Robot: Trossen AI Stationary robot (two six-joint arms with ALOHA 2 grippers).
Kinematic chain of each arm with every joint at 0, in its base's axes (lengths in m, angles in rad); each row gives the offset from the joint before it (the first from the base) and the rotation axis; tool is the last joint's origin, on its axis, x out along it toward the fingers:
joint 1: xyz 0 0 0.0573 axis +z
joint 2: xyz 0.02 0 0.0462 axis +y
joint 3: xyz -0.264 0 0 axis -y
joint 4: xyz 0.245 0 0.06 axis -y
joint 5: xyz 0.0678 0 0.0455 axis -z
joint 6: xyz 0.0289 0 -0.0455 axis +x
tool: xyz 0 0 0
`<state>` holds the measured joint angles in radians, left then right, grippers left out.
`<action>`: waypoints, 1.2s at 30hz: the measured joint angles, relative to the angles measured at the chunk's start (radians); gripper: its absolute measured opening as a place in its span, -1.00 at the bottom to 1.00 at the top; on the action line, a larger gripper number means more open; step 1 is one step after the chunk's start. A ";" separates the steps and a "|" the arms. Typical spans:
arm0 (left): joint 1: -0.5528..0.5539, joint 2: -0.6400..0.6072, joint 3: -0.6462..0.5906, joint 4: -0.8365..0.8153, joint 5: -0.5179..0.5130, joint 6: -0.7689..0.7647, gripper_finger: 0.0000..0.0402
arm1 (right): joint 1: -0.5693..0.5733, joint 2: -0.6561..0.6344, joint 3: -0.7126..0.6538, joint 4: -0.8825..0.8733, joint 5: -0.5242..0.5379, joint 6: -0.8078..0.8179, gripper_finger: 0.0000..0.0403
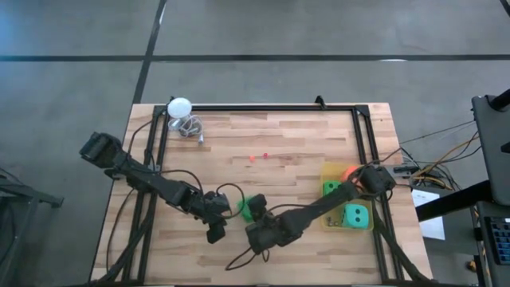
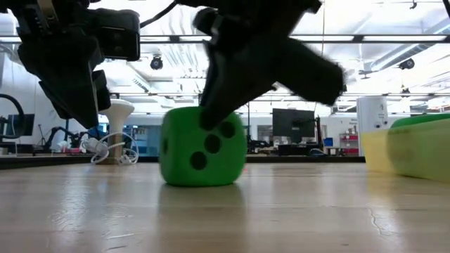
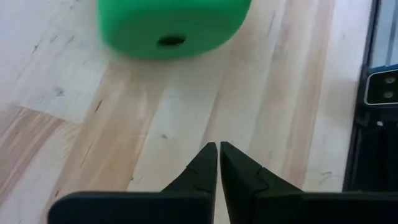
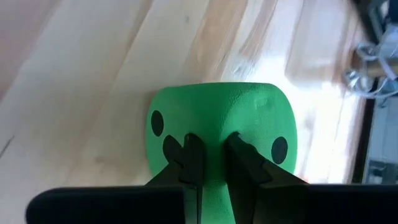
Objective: Pick & Place Dice
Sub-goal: Put the large green dice into the yellow bin
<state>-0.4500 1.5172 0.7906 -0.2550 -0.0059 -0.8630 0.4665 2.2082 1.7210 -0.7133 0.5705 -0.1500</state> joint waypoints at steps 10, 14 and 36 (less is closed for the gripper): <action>0.000 -0.017 0.000 -0.010 -0.007 0.027 -0.88 | 0.026 -0.050 -0.001 -0.129 -0.011 0.124 -0.88; 0.000 -0.017 0.000 -0.011 -0.017 0.045 -0.88 | 0.037 -0.053 0.000 -0.164 0.003 0.152 -0.92; 0.003 -0.017 0.000 -0.015 -0.039 0.087 -0.88 | 0.066 -0.153 0.003 -0.402 0.067 0.377 -0.97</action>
<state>-0.4474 1.5002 0.7906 -0.2701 -0.0450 -0.7762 0.5322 2.0557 1.7241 -1.1155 0.6374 0.2274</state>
